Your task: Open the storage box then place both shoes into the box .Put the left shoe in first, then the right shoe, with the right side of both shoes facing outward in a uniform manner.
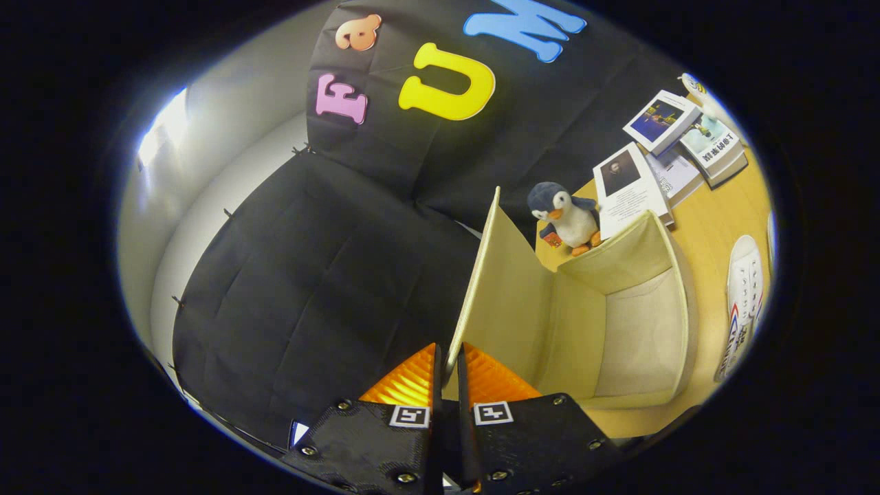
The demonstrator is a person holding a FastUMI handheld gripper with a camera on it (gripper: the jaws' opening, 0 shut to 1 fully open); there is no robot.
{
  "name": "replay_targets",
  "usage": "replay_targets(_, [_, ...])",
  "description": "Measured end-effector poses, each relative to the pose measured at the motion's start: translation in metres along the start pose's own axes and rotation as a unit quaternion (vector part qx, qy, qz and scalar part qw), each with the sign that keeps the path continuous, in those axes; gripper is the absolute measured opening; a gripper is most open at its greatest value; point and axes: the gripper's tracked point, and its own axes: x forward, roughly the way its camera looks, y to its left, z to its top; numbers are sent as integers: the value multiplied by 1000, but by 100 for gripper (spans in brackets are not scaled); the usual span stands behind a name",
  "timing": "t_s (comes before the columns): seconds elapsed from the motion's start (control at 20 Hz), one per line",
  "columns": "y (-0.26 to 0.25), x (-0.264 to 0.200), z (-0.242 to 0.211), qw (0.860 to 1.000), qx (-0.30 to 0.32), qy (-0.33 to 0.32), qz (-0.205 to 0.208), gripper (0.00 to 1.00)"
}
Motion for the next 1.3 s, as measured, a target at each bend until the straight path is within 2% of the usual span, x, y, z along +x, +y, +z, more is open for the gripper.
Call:
replay_targets(0.5, [26, 69, -33, 998, -42, 42, 19, 10])
replay_targets(0.85, [32, 105, -49, 997, -64, 51, 3, 11])
replay_targets(0.9, [30, 107, -47, 996, -72, 47, -2, 34])
replay_targets(0.95, [31, 109, -47, 996, -78, 44, -5, 43])
replay_targets(1.1, [25, 106, -36, 995, -95, 26, -28, 97])
replay_targets(1.3, [15, 91, -14, 990, -124, -16, -60, 97])
